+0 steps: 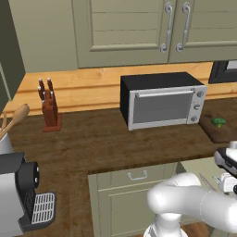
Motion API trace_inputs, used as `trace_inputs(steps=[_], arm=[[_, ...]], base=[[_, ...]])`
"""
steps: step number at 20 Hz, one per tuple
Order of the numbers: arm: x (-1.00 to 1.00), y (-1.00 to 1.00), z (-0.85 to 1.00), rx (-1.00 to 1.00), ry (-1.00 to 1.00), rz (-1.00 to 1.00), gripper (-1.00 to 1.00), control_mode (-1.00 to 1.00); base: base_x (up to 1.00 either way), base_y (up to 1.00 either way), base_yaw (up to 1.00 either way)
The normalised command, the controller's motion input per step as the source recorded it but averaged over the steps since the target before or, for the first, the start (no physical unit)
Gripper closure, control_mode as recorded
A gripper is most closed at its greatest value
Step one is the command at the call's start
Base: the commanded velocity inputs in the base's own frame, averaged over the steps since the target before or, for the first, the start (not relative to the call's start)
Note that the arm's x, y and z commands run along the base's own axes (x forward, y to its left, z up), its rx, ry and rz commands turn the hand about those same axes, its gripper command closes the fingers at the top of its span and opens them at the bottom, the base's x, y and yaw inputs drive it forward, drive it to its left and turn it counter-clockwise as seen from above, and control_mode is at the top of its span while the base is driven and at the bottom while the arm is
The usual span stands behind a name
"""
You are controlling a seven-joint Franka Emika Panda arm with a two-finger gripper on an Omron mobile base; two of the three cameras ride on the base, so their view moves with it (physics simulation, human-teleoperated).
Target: Place the appropriate cutting tool for cutting the broccoli skin on the cutting board.
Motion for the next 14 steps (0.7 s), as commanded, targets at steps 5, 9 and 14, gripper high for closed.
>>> trace_inputs(steps=[5, 9, 14], arm=[[0.09, 0.00, -0.19, -0.02, -0.03, 0.01, -1.00, -1.00], [0.00, 0.08, -0.47, -0.04, -0.08, 0.00, -1.00, -1.00], [0.04, 0.06, -0.44, -0.03, -0.08, 0.00, -1.00, -1.00]], base=[[0.00, 0.00, 0.00], [0.00, 0.00, 0.00], [0.00, 0.00, 0.00]])
